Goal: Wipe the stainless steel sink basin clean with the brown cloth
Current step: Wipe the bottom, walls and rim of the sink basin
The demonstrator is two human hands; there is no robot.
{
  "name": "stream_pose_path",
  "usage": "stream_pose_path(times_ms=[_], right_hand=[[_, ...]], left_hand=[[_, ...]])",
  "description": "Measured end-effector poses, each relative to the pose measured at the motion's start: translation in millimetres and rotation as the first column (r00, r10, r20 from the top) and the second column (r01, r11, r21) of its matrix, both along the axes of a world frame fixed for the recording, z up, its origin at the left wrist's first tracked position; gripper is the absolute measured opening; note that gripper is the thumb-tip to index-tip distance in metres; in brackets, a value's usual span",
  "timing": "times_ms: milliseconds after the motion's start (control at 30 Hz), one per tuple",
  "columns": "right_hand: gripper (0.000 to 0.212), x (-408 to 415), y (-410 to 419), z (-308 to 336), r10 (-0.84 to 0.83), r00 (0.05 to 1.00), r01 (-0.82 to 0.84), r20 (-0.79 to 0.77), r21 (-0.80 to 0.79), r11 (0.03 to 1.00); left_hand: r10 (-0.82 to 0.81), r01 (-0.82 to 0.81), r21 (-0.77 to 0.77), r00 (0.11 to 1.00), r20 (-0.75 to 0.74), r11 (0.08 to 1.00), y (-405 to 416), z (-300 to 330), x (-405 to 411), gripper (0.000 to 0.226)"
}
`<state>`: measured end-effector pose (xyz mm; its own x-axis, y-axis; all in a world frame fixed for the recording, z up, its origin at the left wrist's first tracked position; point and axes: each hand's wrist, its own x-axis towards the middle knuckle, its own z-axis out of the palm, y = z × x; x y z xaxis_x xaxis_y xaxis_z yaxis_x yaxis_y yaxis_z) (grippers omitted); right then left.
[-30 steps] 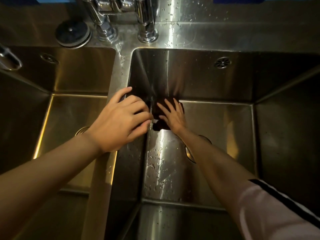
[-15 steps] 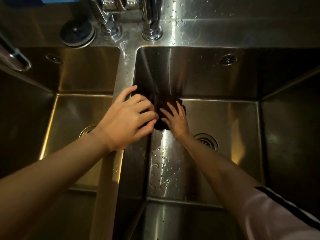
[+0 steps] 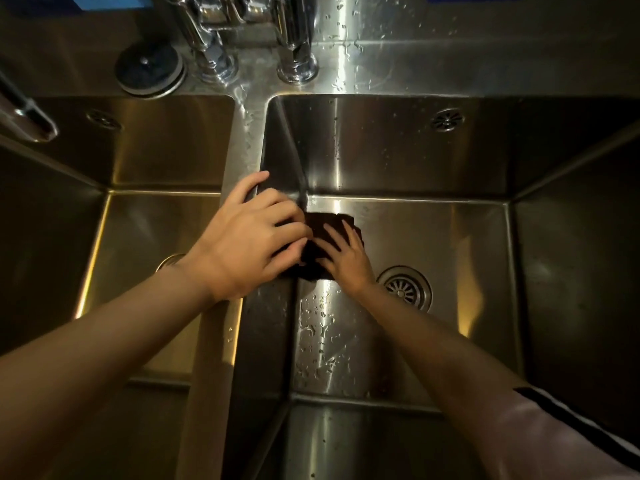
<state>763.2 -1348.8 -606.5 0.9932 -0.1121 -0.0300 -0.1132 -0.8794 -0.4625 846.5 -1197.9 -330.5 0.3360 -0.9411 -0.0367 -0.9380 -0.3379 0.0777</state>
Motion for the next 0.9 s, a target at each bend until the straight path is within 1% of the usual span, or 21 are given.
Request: stream_pose_path(times_ms=[33, 100, 167, 267, 333, 400, 467, 567, 667, 767, 833, 900], right_hand=[[0.043, -16.9, 4.8, -1.2, 0.037, 0.999, -0.037, 0.026, -0.031, 0.999], [0.042, -36.2, 6.5, -3.7, 0.133, 0.991, -0.131, 0.03, -0.074, 0.989], [0.041, -21.8, -4.3, -5.0, 0.182, 0.983, -0.18, 0.02, -0.062, 0.982], [0.042, 30.5, -24.3, -2.3, 0.134, 0.99, -0.135, -0.05, -0.01, 0.991], [0.043, 40.2, -27.2, -3.1, 0.071, 0.995, -0.071, -0.067, -0.001, 0.997], [0.043, 20.6, -18.0, -2.6, -0.02, 0.999, 0.022, -0.047, 0.046, 0.999], [0.043, -13.0, -3.3, -2.6, -0.079, 0.997, 0.08, -0.024, 0.049, 0.996], [0.041, -33.1, -4.5, -5.8, -0.024, 1.0, 0.024, -0.02, 0.048, 0.999], [0.04, 0.8, -27.3, -7.0, 0.025, 0.999, -0.023, -0.047, 0.037, 0.999], [0.042, 28.8, -41.8, -7.3, 0.021, 0.997, -0.022, -0.074, -0.011, 1.0], [0.044, 20.0, -36.0, -7.2, -0.023, 0.997, 0.021, -0.074, -0.018, 1.0], [0.046, -6.5, -20.8, -7.5, -0.112, 0.991, 0.112, -0.07, -0.001, 0.994]], left_hand=[[-0.004, 0.004, 0.002, 1.0, 0.0, 1.0, -0.3, 0.1, -0.4, 0.042], [-0.008, 0.008, 0.004, 1.0, -0.009, 1.0, -0.2, 0.8, -0.8, 0.042], [-0.008, 0.008, -0.003, 1.0, -0.01, 1.0, -0.5, 0.9, -0.9, 0.042], [-0.012, 0.012, 0.009, 1.0, -0.002, 1.0, 1.1, -1.7, 0.4, 0.041], [-0.012, 0.012, 0.021, 1.0, 0.001, 1.0, 2.0, -3.4, 0.6, 0.041], [-0.011, 0.011, 0.027, 1.0, -0.005, 1.0, 2.8, -4.2, 0.7, 0.041], [-0.014, 0.014, 0.019, 1.0, -0.007, 1.0, 2.9, -4.7, 1.0, 0.042], [-0.018, 0.018, 0.005, 1.0, -0.004, 1.0, 3.1, -5.0, 0.7, 0.041], [-0.014, 0.014, 0.006, 1.0, 0.008, 1.0, 3.4, -5.9, 1.7, 0.041], [-0.008, 0.008, 0.017, 1.0, 0.009, 1.0, 3.2, -5.8, 1.1, 0.041], [-0.014, 0.014, 0.026, 1.0, 0.005, 1.0, 2.5, -5.3, 1.8, 0.041], [-0.014, 0.014, 0.031, 1.0, 0.002, 0.999, 3.2, -5.0, 1.9, 0.041]])
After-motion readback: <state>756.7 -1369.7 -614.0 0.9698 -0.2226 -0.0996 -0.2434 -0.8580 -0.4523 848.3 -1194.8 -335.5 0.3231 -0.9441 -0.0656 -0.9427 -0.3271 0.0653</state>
